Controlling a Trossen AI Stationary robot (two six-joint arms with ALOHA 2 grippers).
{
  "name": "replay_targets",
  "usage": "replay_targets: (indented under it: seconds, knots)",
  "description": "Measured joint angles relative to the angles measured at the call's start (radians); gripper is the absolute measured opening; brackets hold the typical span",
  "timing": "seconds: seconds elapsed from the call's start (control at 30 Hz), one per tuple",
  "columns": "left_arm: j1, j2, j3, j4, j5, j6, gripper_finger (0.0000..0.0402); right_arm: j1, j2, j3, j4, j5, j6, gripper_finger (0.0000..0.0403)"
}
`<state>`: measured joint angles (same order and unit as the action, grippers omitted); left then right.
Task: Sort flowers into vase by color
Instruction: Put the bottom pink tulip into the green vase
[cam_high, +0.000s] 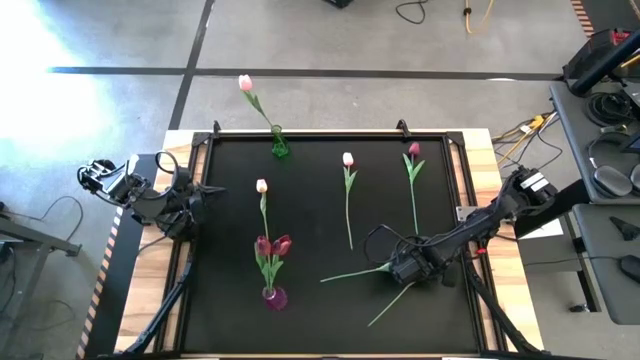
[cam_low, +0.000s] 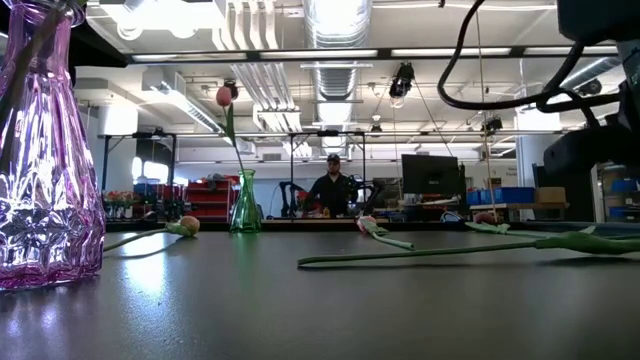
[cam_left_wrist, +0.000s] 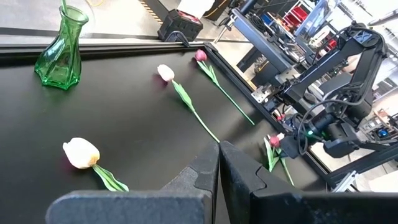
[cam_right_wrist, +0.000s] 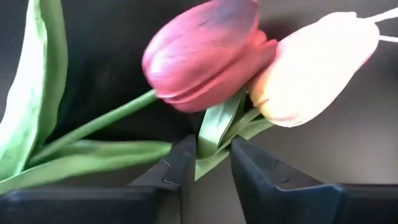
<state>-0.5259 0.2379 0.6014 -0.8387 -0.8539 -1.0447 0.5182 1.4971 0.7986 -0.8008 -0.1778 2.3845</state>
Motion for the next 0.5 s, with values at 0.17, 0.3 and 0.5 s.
replay_targets:
  seconds: [0.17, 0.3, 0.5]
  knots:
    - [0.000, 0.000, 0.000, 0.000, 0.000, 0.000, 0.0000, 0.000, 0.000, -0.007, -0.001, 0.012, -0.014, 0.0051]
    - [0.000, 0.000, 0.000, 0.000, 0.000, 0.000, 0.0000, 0.001, -0.001, 0.004, -0.008, 0.023, -0.022, 0.0023]
    - [0.000, 0.000, 0.000, 0.000, 0.001, 0.000, 0.0000, 0.001, -0.003, 0.110, -0.103, 0.038, -0.081, 0.0014]
